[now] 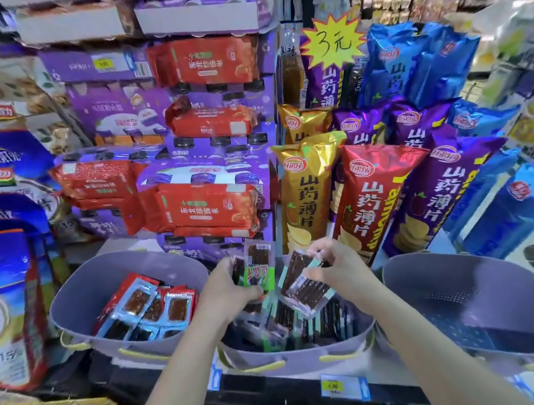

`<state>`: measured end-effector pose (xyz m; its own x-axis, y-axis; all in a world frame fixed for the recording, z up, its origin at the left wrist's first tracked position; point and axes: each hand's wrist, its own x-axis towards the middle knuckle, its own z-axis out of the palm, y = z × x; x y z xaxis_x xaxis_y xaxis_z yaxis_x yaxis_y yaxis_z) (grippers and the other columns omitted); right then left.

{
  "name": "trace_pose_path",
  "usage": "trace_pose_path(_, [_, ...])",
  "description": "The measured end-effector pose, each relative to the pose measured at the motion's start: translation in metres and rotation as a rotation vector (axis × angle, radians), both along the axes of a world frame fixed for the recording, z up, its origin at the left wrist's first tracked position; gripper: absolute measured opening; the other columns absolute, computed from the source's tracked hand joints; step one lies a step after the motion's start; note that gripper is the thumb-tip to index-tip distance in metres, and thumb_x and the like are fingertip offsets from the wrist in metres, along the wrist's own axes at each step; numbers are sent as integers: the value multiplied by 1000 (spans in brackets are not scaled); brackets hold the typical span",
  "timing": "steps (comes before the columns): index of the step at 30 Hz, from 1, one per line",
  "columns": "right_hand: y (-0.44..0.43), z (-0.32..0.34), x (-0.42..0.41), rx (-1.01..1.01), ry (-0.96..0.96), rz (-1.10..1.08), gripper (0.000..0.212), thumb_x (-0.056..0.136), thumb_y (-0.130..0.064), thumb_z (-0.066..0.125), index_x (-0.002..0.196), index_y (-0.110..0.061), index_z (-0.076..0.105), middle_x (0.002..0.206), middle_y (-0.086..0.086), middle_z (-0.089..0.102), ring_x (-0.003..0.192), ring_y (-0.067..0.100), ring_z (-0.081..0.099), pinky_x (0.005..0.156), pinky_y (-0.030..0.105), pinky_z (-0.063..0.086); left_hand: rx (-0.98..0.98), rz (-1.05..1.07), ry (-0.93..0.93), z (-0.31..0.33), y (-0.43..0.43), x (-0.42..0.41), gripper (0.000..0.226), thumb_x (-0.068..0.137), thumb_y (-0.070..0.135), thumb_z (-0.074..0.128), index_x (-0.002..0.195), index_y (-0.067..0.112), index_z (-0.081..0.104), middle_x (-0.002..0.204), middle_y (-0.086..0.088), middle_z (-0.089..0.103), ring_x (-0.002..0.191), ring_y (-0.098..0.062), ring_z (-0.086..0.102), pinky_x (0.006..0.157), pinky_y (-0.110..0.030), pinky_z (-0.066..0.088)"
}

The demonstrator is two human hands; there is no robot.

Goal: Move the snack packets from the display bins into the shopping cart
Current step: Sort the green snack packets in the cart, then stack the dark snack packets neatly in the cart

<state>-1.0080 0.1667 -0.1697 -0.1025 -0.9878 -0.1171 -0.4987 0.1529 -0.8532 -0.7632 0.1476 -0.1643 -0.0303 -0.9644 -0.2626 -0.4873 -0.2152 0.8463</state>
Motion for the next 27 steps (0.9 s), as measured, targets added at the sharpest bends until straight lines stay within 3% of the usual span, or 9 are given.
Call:
trace_pose_path(3, [-8,-12,6,43,0,1,29,82,-34,82,97,-45,59,93,-16,62,78,5,61,73,29,48,22,-15,-54,-13,-9,1,48,77,11,91,108,29,59,98,10,76,84,-7,73,77,-29,60])
trace_pose_path(5, [-12,-20,8,41,12,21,27,83,-29,82,94,-40,60,78,-12,52,58,2,48,61,23,40,25,-56,-133,-20,-14,1,50,77,15,91,110,28,58,96,13,74,78,-1,70,64,-20,52])
trace_pose_path(7, [-16,-28,8,36,38,35,27,85,-26,83,97,-36,60,72,-10,45,51,2,41,50,16,32,23,-99,-229,-26,-17,-3,56,77,19,92,118,26,55,108,8,72,94,-12,71,75,-28,53])
trace_pose_path(10, [-20,-35,6,54,109,74,28,88,-30,80,107,-32,61,96,-12,57,75,-3,54,64,8,36,27,-118,-386,-33,-16,-13,79,78,23,92,141,16,44,137,-5,56,126,-30,59,96,-37,49])
trace_pose_path(12, [-21,-40,5,99,134,84,33,90,-34,78,116,-35,59,119,-16,54,105,8,58,83,19,42,33,-109,-467,-36,-14,-18,84,80,28,91,142,15,37,141,-9,45,130,-33,56,97,-39,47])
trace_pose_path(15, [-21,-47,5,145,173,107,51,90,-34,78,136,-32,56,139,-11,55,125,18,59,97,27,46,1,-124,-586,-39,-11,-22,87,78,38,91,138,15,33,138,-8,38,132,-32,51,99,-41,49])
trace_pose_path(18, [-21,-54,4,178,322,149,66,91,-31,77,150,-26,47,150,-3,54,131,17,56,103,29,47,-34,-141,-686,-40,-6,-28,94,80,50,88,144,14,29,140,-9,36,136,-31,45,100,-39,49])
trace_pose_path(23, [-13,-63,0,204,592,215,66,96,-31,66,155,-25,38,155,5,47,141,31,43,117,43,38,-97,-151,-800,-38,5,-33,110,84,68,76,157,10,18,153,-11,33,144,-29,39,112,-38,45])
trace_pose_path(27, [-7,-56,-1,198,695,253,61,97,-37,61,152,-22,41,150,9,47,139,35,40,113,46,40,-99,-171,-852,-28,15,-34,95,95,63,65,161,13,19,162,-11,32,149,-32,35,114,-43,44])
